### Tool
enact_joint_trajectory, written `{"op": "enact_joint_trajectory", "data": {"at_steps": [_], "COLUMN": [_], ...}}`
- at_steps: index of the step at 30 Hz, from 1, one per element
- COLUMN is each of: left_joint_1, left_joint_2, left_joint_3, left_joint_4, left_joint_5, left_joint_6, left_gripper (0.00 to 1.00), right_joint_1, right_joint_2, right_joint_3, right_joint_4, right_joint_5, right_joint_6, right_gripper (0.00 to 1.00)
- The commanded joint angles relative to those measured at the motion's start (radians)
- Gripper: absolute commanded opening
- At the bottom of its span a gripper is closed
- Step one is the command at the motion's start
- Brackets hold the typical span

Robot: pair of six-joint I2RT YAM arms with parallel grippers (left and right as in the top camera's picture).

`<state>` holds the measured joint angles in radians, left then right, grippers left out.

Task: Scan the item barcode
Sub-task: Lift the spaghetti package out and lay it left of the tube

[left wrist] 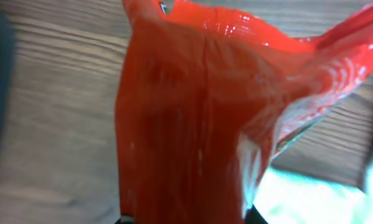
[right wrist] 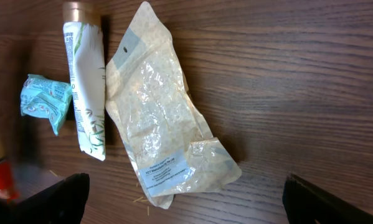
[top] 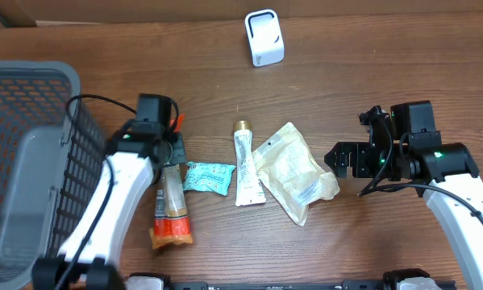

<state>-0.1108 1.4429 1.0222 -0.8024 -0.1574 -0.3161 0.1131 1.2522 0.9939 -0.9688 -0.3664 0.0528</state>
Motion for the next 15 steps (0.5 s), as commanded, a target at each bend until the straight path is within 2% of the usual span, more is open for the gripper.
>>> {"op": "enact_joint_trajectory", "data": {"at_steps": [1, 4, 11, 15], "left_joint_1": [-0.003, -0.003, -0.040, -0.077], "left_joint_2": [0.100, 0.165, 0.291, 0.316], "left_joint_3": [-0.011, -0.011, -0.011, -0.011], "left_joint_4": [0.086, 0.135, 0.266, 0.329], "left_joint_5": [-0.025, -0.019, 0.232, 0.265], "left_joint_6": [0.017, 0.032, 0.031, -0.009], "left_gripper": [0.04, 0.04, 0.04, 0.05], "right_joint_1": [0.005, 0.005, 0.005, 0.005], "right_joint_2": [0.000, 0.000, 0.000, 0.000], "right_joint_3": [0.021, 0.021, 0.021, 0.021], "right_joint_4": [0.001, -0.002, 0.005, 0.005], "right_joint_5": [-0.002, -0.002, -0.002, -0.002], "right_joint_6": [0.003, 0.003, 0.003, 0.003], "right_gripper": [1.00, 1.00, 1.00, 1.00]}}
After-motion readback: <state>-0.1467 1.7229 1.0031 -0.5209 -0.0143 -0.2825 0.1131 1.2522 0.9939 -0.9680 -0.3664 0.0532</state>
